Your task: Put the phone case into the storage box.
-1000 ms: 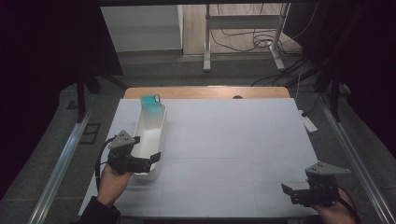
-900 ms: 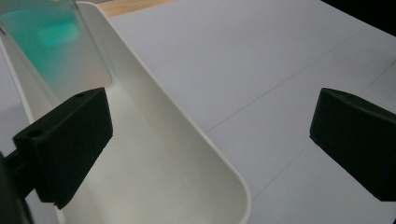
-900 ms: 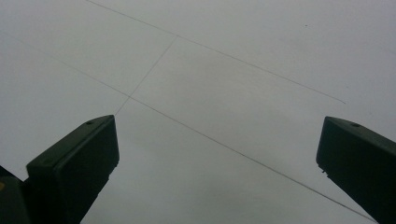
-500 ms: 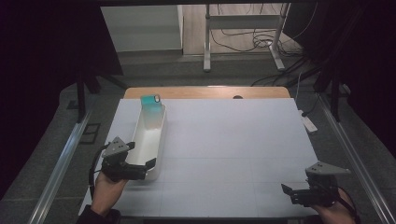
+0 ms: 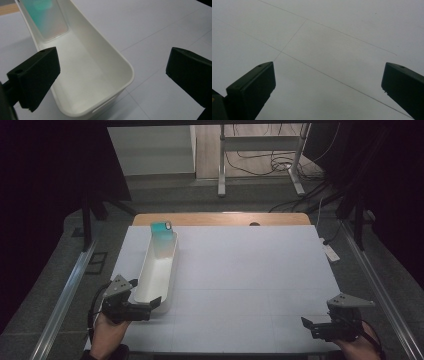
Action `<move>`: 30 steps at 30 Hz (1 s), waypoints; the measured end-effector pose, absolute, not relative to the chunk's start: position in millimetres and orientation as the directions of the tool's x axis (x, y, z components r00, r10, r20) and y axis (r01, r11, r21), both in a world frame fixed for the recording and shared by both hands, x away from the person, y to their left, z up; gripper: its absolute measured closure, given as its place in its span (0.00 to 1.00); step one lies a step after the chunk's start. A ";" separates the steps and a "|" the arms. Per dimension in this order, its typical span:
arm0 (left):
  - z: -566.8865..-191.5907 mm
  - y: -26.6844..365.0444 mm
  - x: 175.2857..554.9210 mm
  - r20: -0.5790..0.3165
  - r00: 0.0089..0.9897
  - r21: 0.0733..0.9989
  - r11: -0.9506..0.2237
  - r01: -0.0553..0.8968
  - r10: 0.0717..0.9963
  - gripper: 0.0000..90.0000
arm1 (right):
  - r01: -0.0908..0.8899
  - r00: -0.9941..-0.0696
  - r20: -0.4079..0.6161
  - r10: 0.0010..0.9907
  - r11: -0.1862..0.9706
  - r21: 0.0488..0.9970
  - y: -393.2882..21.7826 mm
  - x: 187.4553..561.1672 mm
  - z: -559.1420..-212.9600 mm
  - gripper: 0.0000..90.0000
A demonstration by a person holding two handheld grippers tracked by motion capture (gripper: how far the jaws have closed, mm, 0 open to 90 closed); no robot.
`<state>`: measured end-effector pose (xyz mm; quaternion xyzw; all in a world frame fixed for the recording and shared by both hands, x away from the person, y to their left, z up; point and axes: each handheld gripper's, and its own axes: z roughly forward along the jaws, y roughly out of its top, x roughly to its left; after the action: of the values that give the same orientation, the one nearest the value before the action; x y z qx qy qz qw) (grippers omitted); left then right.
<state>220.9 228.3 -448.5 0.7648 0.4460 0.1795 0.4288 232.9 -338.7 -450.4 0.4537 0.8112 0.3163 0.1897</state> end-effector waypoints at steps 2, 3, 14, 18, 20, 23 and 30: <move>-449.3 228.9 218.8 -0.105 0.535 0.812 -0.239 0.532 0.838 0.00 | 0.616 -0.517 -0.021 0.856 0.389 0.685 -338.6 232.9 -450.4 0.00; -449.8 229.3 217.6 -0.104 0.533 0.810 -0.239 0.535 0.840 0.00 | 0.616 -0.517 -0.022 0.856 0.389 0.685 -338.6 232.9 -450.4 0.00; -455.9 236.6 205.0 -0.103 0.505 0.792 -0.236 0.563 0.857 0.00 | 0.615 -0.516 -0.022 0.856 0.388 0.686 -338.4 233.0 -450.7 0.00; -458.0 239.8 200.7 -0.113 0.498 0.787 -0.229 0.574 0.860 0.00 | 0.616 -0.515 -0.021 0.857 0.388 0.685 -338.4 233.1 -450.7 0.00; -458.6 240.3 199.7 -0.116 0.496 0.786 -0.226 0.575 0.860 0.00 | 0.617 -0.516 -0.021 0.856 0.388 0.685 -338.3 233.1 -450.7 0.00; -460.6 241.6 196.5 -0.112 0.488 0.778 -0.229 0.585 0.866 0.00 | 0.617 -0.517 -0.023 0.856 0.390 0.684 -338.2 233.1 -450.7 0.00; -462.8 242.9 191.7 -0.090 0.471 0.767 -0.240 0.594 0.877 0.00 | 0.617 -0.517 -0.023 0.856 0.391 0.683 -338.2 233.2 -450.8 0.00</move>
<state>191.7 242.9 -462.8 0.7659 0.4805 0.1833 0.3860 233.2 -338.2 -450.8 0.4535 0.8119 0.3147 0.1900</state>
